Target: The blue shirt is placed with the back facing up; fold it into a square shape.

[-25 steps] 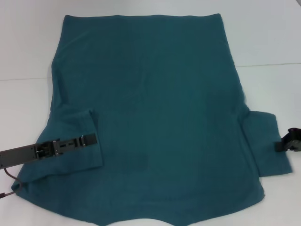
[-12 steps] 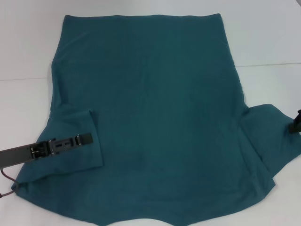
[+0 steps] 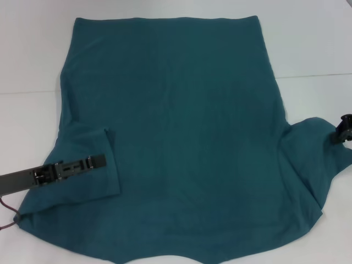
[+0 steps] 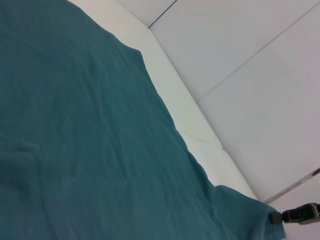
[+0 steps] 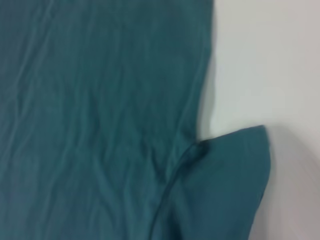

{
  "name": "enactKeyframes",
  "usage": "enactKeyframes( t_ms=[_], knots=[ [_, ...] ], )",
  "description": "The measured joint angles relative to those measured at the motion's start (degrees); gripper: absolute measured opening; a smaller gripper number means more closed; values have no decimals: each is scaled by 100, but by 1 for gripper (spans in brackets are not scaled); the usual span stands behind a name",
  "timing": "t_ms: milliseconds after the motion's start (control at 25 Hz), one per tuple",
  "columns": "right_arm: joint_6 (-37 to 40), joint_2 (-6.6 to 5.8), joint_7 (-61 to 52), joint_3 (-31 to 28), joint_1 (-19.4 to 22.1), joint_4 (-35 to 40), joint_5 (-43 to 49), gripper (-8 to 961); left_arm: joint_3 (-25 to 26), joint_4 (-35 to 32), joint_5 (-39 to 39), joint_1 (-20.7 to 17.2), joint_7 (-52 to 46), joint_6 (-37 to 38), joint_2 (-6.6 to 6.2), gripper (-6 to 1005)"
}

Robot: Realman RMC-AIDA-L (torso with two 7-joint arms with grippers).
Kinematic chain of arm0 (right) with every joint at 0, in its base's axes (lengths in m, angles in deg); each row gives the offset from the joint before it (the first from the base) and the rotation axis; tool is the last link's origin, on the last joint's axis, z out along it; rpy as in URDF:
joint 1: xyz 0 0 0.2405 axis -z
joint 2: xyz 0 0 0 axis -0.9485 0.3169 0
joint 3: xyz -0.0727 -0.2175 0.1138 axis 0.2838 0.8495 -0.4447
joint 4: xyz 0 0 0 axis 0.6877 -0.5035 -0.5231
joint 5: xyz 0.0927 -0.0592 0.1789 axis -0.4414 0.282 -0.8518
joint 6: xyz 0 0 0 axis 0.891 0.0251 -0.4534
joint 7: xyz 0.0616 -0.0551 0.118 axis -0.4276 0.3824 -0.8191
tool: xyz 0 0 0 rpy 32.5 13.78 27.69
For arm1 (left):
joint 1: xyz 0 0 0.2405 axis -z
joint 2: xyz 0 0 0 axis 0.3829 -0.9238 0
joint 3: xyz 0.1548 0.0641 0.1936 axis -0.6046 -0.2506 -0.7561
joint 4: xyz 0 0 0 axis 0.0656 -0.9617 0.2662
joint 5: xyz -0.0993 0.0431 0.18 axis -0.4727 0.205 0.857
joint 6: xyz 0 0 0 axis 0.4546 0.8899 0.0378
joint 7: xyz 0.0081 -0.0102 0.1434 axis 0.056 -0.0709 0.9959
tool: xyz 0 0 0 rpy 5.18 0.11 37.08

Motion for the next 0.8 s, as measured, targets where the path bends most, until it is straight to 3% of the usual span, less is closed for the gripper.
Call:
enactKeyframes(
  t_ms=[400, 640, 800],
  knots=[
    [340, -116, -65, -1, 61, 286, 28, 14, 34, 7, 0, 13, 0, -8, -7, 885],
    [432, -16, -18, 74, -87, 76, 7, 15, 35, 9, 0, 14, 0, -11, -1, 884],
    [469, 153, -6, 103, -221, 60, -13, 16, 44, 9, -1, 7, -4, -11, 3, 884]
  ],
)
